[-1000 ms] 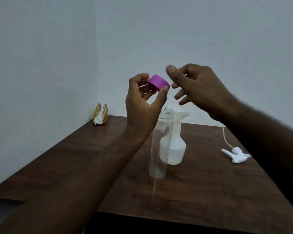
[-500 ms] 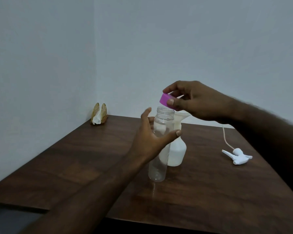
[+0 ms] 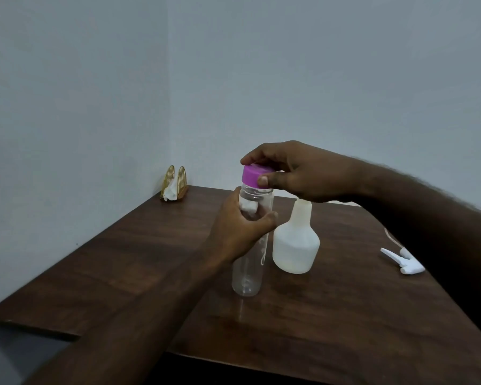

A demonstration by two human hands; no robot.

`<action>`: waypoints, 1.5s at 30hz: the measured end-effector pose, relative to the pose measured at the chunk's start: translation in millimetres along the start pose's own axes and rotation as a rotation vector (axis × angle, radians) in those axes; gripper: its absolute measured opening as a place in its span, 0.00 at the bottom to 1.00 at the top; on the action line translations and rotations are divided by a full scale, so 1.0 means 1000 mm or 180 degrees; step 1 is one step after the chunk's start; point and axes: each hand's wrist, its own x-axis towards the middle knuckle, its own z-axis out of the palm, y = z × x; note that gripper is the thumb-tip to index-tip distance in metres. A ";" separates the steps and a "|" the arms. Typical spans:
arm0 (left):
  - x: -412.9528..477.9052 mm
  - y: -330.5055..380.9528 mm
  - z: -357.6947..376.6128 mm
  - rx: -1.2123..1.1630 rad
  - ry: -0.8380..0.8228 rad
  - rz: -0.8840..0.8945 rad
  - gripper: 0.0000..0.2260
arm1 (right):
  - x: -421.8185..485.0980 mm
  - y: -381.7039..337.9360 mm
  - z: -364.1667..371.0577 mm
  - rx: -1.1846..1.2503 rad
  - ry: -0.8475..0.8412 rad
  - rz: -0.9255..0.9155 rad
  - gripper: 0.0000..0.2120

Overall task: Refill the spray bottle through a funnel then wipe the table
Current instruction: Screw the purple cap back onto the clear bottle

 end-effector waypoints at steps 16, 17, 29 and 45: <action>-0.009 -0.003 0.012 -0.0088 0.0440 0.0134 0.19 | 0.000 -0.013 0.016 -0.1277 0.1092 0.0654 0.33; -0.008 -0.003 0.012 -0.0072 0.0453 0.0115 0.17 | -0.001 -0.014 0.016 -0.1354 0.1290 0.0705 0.35; -0.007 -0.006 0.014 -0.0129 0.0552 0.0185 0.22 | -0.004 -0.010 0.020 -0.0203 0.0880 0.0264 0.19; -0.006 -0.009 0.015 -0.0180 0.0538 0.0255 0.25 | -0.006 -0.006 0.019 0.0140 0.0961 0.0128 0.14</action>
